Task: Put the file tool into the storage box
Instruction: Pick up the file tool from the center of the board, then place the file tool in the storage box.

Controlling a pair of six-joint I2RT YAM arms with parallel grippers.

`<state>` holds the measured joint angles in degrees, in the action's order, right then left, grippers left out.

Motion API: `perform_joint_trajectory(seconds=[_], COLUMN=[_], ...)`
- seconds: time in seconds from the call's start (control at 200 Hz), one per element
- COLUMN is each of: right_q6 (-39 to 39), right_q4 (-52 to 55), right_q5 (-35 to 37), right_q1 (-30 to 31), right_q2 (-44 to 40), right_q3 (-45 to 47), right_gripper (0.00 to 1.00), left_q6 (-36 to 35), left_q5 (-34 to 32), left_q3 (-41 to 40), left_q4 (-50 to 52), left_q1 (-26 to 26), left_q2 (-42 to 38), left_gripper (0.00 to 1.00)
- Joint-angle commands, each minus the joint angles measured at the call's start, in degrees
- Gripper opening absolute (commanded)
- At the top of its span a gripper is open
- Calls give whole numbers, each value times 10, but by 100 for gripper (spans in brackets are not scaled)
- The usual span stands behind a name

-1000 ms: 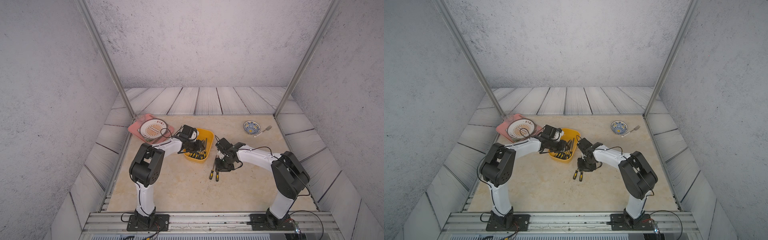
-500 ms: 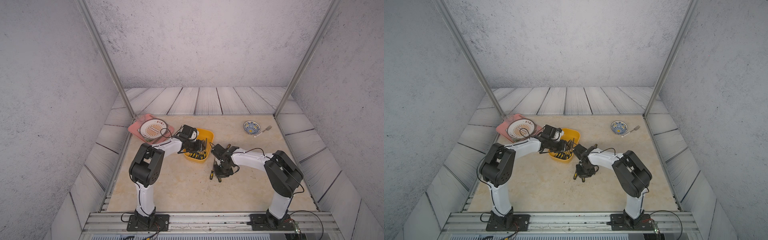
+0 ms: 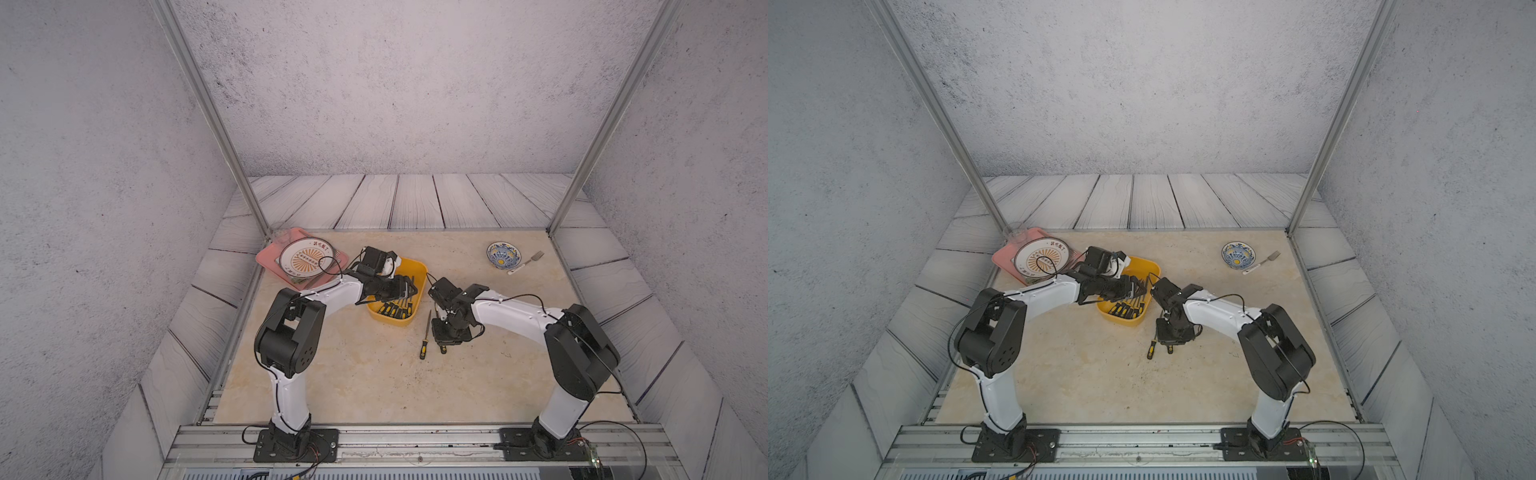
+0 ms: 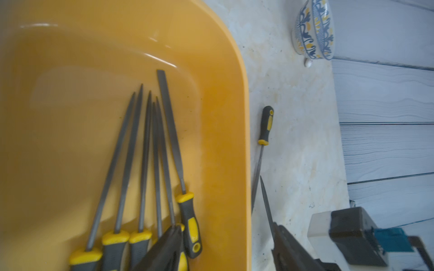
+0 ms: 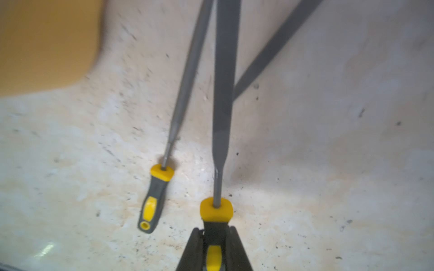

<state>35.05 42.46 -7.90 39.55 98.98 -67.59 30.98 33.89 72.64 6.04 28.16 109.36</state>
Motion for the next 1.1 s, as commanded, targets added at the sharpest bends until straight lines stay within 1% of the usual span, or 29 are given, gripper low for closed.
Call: perform_joint_trajectory(seconds=[0.0, 0.24, 0.415, 0.445, 0.526, 0.591, 0.671, 0.806, 0.891, 0.936, 0.971, 1.096], right_q6=[-11, -28, -42, -44, -48, -48, -47, -49, -49, -49, -47, -44], right_q4=[-14, -12, 9, 13, 21, 23, 24, 30, 30, 30, 28, 6], right_q5=[-38, -75, -76, -74, -69, -70, -69, -62, -57, -48, -41, -33], right_q1=[-4, -10, -18, -20, -28, -37, -45, -55, -59, -60, -60, -61], right_q2=[-18, 22, 56, 61, 68, 70, 69, 67, 60, 54, 49, 21], right_q3=[-28, -112, -185, -196, -217, -225, -232, -237, -234, -231, -228, -199], right_gripper=[5, 5, 5, 5, 5, 5, 6, 8, 15, 23, 27, 31], left_q6=[15, 24, 33, 35, 39, 43, 50, 57, 53, 47, 40, 14], left_q5=[51, 69, 86, 89, 97, 105, 115, 121, 113, 105, 99, 52], left_q3=[-9, -14, -20, -20, -22, -23, -25, -20, -15, -13, -11, -2], left_q4=[-44, -63, -82, -85, -94, -100, -110, -110, -98, -87, -81, -42], left_q1=[9, 20, 21, 21, 21, 21, 21, 20, 18, 17, 15, 1], left_q2=[-20, -24, -25, -26, -26, -24, -20, -14, -13, -13, -14, -21], left_gripper=[67, 67, 66, 63, 51, 35, 20, 4, 1, 0, 0, 0])
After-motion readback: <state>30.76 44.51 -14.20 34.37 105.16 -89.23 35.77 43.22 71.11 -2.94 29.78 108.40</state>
